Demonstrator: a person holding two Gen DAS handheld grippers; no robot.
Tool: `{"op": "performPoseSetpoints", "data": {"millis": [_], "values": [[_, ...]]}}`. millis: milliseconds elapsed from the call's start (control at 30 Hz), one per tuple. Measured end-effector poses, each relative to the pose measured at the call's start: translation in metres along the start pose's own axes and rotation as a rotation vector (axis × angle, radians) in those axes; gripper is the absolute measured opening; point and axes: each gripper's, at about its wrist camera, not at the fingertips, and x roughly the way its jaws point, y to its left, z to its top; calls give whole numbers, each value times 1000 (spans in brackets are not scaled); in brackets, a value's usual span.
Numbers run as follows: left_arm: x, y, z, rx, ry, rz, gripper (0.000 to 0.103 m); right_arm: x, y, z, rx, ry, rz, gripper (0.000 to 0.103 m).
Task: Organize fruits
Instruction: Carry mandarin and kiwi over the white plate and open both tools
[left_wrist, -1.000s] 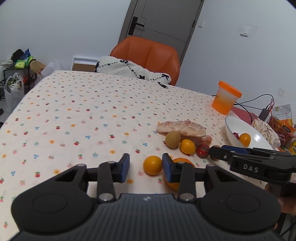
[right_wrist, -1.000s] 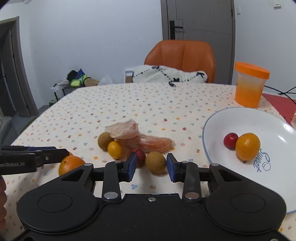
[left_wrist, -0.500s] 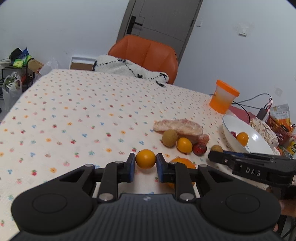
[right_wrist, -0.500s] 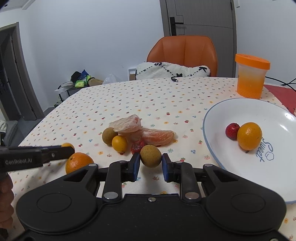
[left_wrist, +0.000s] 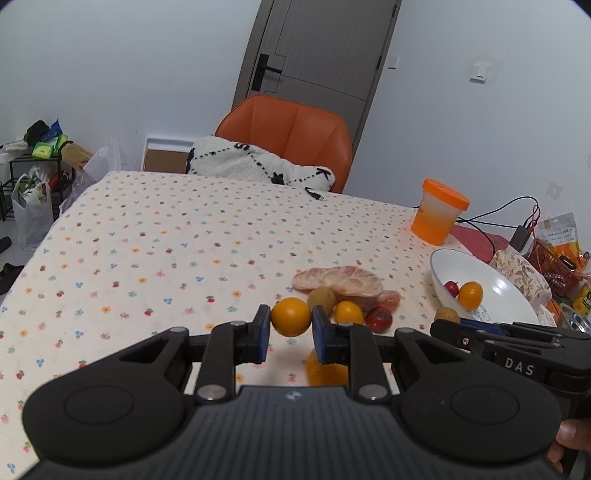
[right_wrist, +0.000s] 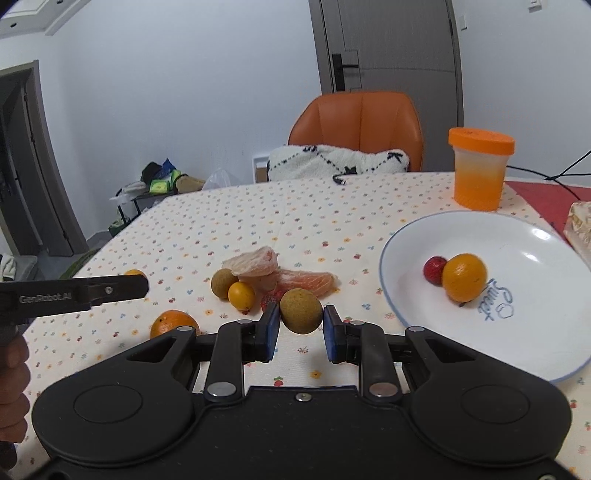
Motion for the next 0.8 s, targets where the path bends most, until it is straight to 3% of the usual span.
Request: {"op": "performPoseSetpoints", "data": {"millis": [800], "values": [[3,-85,8,95,-18,-76,22,-63,-57,-5,76,-95,-88,24]]}}
